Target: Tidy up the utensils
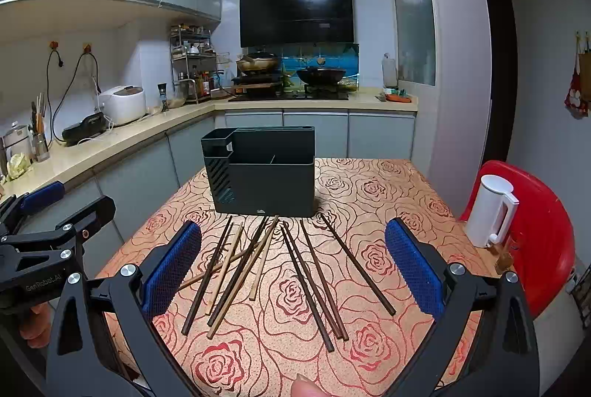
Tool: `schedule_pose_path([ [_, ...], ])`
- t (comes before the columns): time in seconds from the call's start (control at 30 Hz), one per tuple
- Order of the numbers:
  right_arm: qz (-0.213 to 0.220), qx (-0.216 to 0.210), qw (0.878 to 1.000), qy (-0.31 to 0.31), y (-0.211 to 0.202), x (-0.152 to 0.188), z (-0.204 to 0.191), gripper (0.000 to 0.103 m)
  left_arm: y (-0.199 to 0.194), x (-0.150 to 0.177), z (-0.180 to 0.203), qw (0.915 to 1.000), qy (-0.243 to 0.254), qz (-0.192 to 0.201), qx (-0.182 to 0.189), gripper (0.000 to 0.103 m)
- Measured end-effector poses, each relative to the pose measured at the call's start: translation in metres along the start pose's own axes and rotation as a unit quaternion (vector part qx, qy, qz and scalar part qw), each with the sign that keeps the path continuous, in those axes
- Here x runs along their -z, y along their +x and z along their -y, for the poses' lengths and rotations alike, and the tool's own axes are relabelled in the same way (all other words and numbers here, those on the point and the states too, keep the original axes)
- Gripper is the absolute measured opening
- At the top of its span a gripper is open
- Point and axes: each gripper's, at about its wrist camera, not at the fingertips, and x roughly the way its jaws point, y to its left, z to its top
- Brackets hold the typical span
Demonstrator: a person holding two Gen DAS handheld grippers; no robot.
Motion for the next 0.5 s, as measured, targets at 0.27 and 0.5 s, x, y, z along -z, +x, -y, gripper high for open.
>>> schedule_pose_path([
  [0.27, 0.003, 0.001, 1.000, -0.002, 0.0035, 0.0031, -0.0002, 0.096, 0.0001, -0.0003, 0.0002, 1.0000, 0.000, -0.001, 0.000, 0.096],
  [0.5, 0.003, 0.001, 1.000, -0.002, 0.0032, 0.0032, 0.0000, 0.096, 0.0007, 0.0020, 0.0009, 1.0000, 0.000, -0.002, 0.000, 0.096],
])
